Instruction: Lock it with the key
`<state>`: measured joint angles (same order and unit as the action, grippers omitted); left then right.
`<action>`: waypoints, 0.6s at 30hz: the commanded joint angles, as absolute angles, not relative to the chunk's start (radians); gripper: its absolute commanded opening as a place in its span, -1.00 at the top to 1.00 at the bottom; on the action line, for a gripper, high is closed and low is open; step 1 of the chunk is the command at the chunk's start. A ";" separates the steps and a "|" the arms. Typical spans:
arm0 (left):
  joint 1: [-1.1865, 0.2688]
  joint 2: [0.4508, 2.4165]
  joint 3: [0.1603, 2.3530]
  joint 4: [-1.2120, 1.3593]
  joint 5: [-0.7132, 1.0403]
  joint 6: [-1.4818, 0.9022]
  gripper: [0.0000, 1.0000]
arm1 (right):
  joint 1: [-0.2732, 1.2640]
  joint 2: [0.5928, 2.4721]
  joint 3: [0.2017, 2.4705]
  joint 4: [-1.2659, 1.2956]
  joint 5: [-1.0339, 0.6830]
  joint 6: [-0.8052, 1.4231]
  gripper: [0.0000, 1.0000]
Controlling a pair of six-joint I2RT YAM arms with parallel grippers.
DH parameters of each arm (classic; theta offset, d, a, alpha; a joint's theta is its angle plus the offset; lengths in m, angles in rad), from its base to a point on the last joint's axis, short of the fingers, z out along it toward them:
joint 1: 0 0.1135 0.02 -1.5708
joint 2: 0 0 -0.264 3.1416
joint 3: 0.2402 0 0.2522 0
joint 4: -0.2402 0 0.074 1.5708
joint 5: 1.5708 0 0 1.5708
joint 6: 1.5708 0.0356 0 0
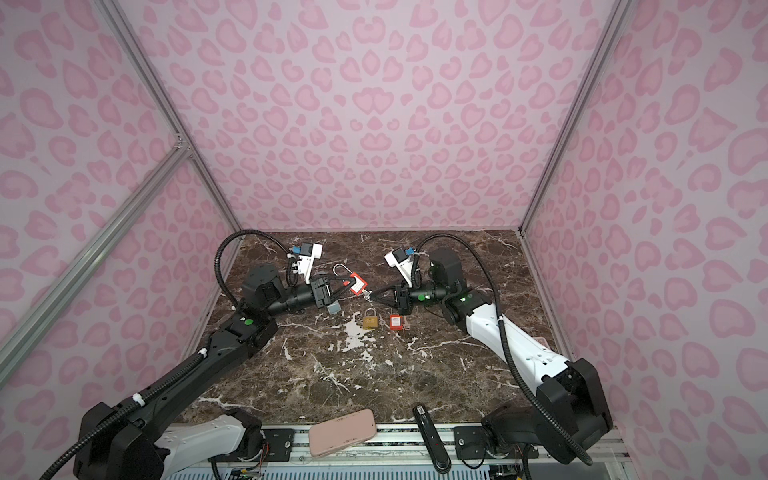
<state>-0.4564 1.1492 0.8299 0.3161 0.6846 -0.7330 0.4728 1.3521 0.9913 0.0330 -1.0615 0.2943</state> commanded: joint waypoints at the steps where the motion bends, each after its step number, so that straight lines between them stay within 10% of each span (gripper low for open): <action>1: -0.447 1.124 0.828 0.437 0.614 -0.738 0.92 | 0.468 1.357 0.989 -0.061 -0.995 0.267 1.00; 18: -0.446 1.108 0.829 0.412 0.577 -0.703 0.92 | 0.472 1.342 0.953 -0.040 -1.025 0.281 1.00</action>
